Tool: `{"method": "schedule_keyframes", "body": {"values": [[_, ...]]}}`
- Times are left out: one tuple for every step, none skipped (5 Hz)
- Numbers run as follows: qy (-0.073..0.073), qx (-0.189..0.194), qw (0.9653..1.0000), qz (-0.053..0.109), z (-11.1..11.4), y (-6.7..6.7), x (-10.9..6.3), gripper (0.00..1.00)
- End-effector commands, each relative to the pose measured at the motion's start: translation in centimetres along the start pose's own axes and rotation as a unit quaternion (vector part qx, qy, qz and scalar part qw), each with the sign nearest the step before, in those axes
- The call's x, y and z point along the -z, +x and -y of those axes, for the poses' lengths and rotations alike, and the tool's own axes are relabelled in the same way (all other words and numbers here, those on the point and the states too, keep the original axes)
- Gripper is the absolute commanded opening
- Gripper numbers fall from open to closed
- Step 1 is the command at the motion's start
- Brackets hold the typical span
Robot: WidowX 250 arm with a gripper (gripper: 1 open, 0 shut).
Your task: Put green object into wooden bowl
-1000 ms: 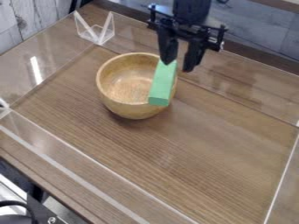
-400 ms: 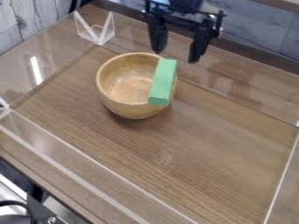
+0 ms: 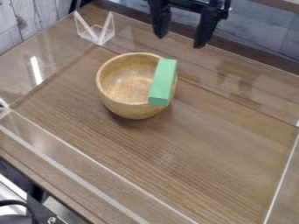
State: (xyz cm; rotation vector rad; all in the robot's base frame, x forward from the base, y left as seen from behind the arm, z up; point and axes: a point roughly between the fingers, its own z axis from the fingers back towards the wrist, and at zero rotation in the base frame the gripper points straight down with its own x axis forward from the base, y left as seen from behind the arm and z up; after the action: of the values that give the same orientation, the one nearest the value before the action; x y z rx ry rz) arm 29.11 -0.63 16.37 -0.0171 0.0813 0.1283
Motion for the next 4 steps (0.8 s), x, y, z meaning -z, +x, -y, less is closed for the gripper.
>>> {"method": "schedule_keyframes", "body": {"values": [[-0.006,0.019,0.9992,0.035,2.2,0.4,-1.9,1.00],[-0.009,0.029,0.9990,0.032,4.0,1.3,-0.8,1.00],[-0.012,0.017,0.9994,0.029,5.0,2.4,0.3,1.00],[-0.013,0.012,0.9993,0.032,5.4,2.5,1.0,1.00]]}}
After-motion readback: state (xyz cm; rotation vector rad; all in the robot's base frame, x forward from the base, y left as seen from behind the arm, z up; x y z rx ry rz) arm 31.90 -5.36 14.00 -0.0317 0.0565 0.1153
